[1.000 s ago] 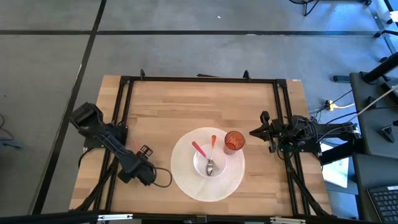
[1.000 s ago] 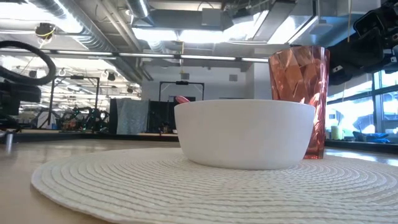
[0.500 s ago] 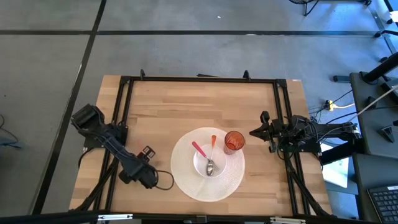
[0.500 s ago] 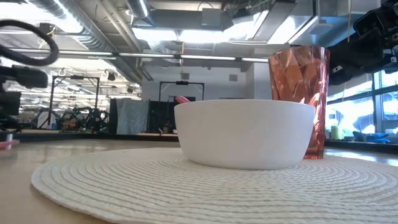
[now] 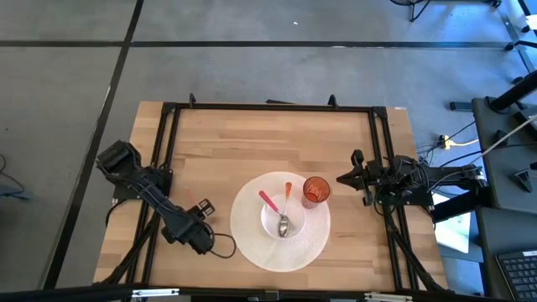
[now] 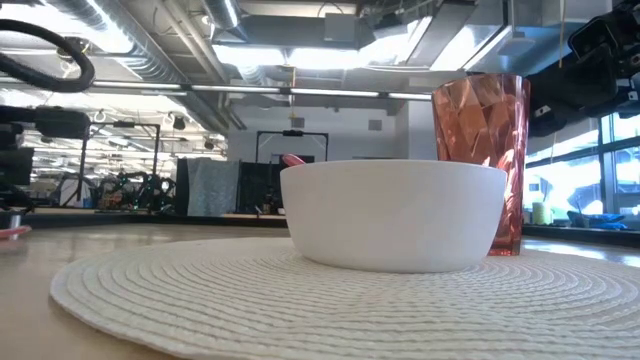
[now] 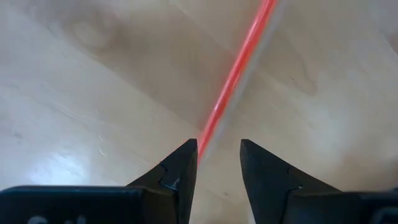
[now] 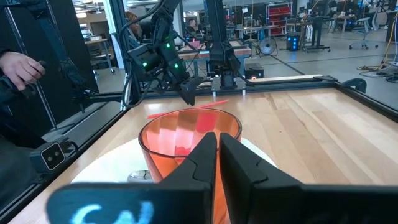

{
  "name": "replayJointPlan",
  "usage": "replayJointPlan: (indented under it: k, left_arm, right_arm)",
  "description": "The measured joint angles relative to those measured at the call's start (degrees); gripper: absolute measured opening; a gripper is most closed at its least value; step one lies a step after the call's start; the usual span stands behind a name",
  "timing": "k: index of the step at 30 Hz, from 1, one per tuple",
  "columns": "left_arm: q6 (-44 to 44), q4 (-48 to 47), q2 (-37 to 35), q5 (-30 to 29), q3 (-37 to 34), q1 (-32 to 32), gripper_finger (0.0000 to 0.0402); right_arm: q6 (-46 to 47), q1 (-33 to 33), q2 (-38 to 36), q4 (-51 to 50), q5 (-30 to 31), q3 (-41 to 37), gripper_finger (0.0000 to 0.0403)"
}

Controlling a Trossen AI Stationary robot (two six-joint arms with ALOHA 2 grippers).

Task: Pick & Place Utensil
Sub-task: Put the orange straw into the orange cup

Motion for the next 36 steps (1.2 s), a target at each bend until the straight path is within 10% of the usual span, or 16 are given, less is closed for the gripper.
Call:
replayJointPlan:
  k: [36]
  left_arm:
    - [6.34, -3.07, 3.96, -4.11, 13.55, 4.37, 0.0002]
  right_arm:
    - [0.0, -0.02, 0.02, 0.0, -0.02, 0.02, 0.0021]
